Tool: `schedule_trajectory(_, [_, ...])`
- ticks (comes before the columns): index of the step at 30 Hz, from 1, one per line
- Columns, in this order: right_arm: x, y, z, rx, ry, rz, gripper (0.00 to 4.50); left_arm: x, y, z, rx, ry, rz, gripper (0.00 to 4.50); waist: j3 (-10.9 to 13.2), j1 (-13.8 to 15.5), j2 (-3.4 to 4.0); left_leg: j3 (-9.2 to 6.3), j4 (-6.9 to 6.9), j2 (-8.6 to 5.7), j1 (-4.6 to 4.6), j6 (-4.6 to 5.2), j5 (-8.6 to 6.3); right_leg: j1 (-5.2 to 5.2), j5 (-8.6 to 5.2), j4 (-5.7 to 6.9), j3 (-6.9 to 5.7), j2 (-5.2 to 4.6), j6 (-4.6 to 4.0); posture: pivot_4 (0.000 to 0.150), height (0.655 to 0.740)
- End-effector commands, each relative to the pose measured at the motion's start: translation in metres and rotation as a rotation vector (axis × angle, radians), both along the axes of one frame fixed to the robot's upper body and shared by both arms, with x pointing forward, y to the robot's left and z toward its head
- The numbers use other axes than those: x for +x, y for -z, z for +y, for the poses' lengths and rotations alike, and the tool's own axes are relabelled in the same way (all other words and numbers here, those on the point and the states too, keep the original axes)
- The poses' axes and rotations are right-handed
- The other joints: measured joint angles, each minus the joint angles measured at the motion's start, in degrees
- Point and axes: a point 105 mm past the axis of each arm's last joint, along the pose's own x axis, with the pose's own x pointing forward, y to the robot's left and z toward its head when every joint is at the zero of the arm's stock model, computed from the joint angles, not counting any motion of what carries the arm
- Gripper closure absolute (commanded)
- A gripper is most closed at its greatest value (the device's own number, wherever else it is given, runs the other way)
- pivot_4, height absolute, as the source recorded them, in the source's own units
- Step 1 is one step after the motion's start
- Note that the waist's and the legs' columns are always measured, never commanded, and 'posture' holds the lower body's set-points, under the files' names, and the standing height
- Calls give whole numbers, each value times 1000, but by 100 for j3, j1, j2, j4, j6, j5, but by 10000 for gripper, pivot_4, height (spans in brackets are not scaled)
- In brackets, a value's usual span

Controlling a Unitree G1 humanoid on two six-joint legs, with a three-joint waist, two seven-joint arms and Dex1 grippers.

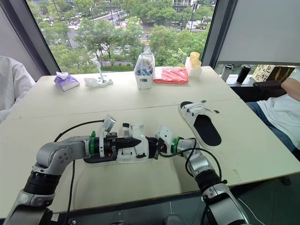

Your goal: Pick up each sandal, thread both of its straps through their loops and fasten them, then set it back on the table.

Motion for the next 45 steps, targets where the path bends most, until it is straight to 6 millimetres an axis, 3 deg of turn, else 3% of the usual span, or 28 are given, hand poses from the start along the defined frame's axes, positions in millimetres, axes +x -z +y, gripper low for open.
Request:
schedule_trajectory(1, [-36, 80, -11, -167, 7, 290, 45000, -9, 0, -5, 34, 37, -53, 44750, -1, -1, 1, 0, 0, 0, 0, -2, -1, -1, 0, 0, 0, 0, 0, 1500, 7400])
schedule_trajectory(10, [-36, 81, -10, -163, 7, 293, 45000, -4, 20, -7, 205, 32, -201, 44750, -4, 12, 1, 1, -2, 1, 4, -8, -7, 2, -8, 0, 1, 0, -7, 1500, 7400])
schedule_trajectory(16, [-36, 81, -10, -162, 12, 296, 45000, 2, 18, -8, 244, 56, -292, 44750, -4, 12, 2, 2, -2, 3, 2, -6, -10, -1, -11, 0, 1, 1, -8, 1500, 7400])
schedule_trajectory(22, [-36, 82, -11, -162, 18, 300, 45000, -9, 15, -10, 226, 161, -283, 44750, -4, 10, 2, 3, -2, 4, 2, -5, -10, -2, -11, 0, -1, 3, -8, 1500, 7400])
schedule_trajectory(26, [-36, 83, -12, -163, 20, 301, 45000, 1, 0, -7, 156, 62, -283, 44750, -4, 11, 2, 2, -2, 5, 2, -4, -11, -2, -11, 0, -1, 3, -8, 1500, 7400])
schedule_trajectory(29, [-35, 83, -13, -166, 22, 301, 45000, 0, -21, 0, 66, -5, -277, 35911, -2, 9, -1, 1, -2, 6, 0, -4, -11, -2, -11, 0, -1, 3, -7, 1500, 7400])
schedule_trajectory(33, [-32, 82, -15, -171, 25, 298, 45000, -16, -38, 15, 61, -70, -313, 16903, -3, -5, 0, 0, -2, 8, 2, -4, -11, 0, -11, 1, -3, 4, -5, 1500, 7400])
schedule_trajectory(36, [-30, 81, -18, -176, 27, 296, 45000, -38, -33, 23, 104, -46, -277, 16903, -2, -3, 7, 5, -7, 8, 6, -5, -12, -1, -11, 1, 1, 3, -5, 1500, 7400])
schedule_trajectory(39, [-28, 81, -18, -184, 21, 296, 45000, -65, 0, 29, 219, 26, -208, 16903, 0, -4, 7, -1, 2, 8, 4, -6, -13, 1, -13, 1, -3, 5, -5, 1500, 7400])
schedule_trajectory(45, [-26, 79, -15, -193, 3, 291, 45000, -52, 38, 22, 261, -9, -211, 16903, -11, 68, 17, -3, 18, 12, 4, -30, -27, -18, -15, -14, 1, -7, -8, 1500, 7400])
